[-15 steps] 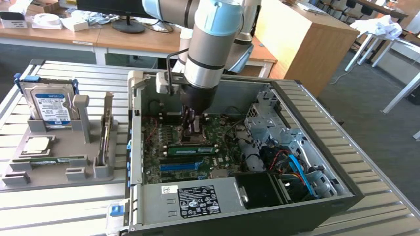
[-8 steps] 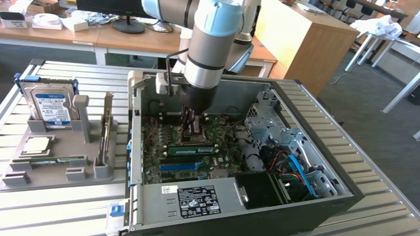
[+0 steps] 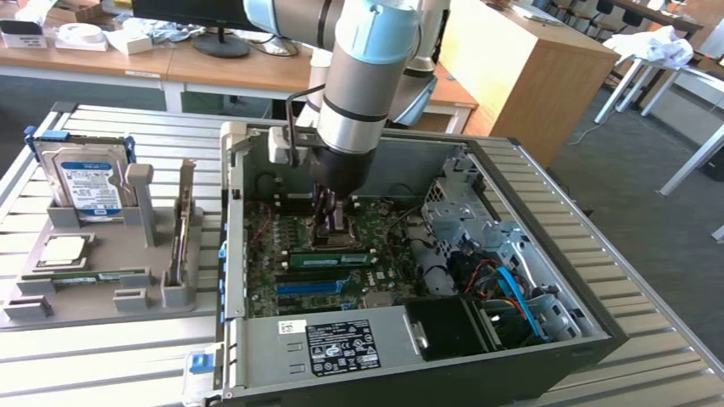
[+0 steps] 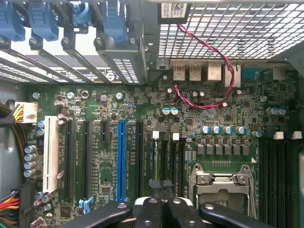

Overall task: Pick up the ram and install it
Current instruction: 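Insert the ram into the slot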

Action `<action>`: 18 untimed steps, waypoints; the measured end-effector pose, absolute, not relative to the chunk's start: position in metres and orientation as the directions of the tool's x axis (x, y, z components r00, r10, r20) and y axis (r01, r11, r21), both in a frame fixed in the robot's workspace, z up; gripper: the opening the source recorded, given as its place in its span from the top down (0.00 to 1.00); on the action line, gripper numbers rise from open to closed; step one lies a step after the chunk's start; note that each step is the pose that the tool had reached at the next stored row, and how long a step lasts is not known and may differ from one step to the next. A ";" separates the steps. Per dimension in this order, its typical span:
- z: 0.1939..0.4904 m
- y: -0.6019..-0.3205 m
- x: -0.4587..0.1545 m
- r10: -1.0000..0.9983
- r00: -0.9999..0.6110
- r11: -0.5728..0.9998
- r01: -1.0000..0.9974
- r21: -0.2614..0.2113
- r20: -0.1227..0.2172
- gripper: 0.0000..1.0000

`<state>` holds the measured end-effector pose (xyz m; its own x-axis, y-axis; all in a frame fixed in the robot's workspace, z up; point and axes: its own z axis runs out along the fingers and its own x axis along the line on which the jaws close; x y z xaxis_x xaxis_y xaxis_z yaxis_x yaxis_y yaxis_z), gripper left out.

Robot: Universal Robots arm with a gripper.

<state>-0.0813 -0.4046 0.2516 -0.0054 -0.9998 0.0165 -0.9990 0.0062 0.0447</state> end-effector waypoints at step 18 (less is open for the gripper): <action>0.245 -0.407 -0.081 -1.000 -0.005 0.006 -0.999 0.045 0.015 0.90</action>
